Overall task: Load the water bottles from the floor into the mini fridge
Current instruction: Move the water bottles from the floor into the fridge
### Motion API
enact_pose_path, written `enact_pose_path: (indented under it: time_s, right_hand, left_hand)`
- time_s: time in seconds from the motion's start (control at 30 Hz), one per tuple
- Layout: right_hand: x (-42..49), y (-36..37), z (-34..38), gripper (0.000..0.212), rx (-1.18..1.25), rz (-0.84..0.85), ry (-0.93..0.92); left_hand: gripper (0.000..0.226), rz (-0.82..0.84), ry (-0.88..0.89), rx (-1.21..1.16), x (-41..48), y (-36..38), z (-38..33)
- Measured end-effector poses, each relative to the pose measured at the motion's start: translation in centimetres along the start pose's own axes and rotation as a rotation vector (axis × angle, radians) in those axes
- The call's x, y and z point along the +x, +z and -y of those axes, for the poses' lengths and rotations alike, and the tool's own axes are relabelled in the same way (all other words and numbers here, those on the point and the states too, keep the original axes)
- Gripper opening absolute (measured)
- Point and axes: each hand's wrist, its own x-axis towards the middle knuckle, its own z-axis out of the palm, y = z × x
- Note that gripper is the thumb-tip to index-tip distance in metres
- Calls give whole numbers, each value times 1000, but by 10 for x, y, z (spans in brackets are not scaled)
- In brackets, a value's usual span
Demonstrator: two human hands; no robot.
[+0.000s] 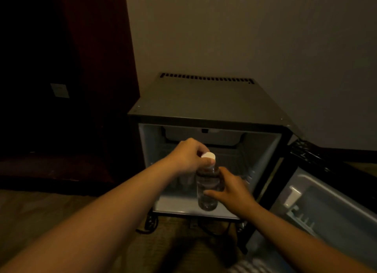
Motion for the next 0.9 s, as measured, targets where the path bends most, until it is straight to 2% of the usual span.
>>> enact_pose_path:
  time_s: [0.2,0.33,0.47,0.6,0.77,0.9]
  right_hand:
    - [24,43,-48,60,-9,23,137]
    - [33,71,-77,56,40,24,218]
    - [44,90,-98,49,36,5,276]
    - [59,101,-113,51,-8,31,342]
    - [77,111,-124,47,100,1,395]
    - [95,113,-123,41,181,-37,436]
  left_hand:
    - [27,217,-136,243,56,29,35]
    - [33,347,-182,230,81,55,65]
    - [37,410,-163,85,90,80,106]
    - [42,487,-130,-101,90,100,132]
    - [49,446,-124,-187,97,118,160]
    - [45,432,-188,-336,101,130,171]
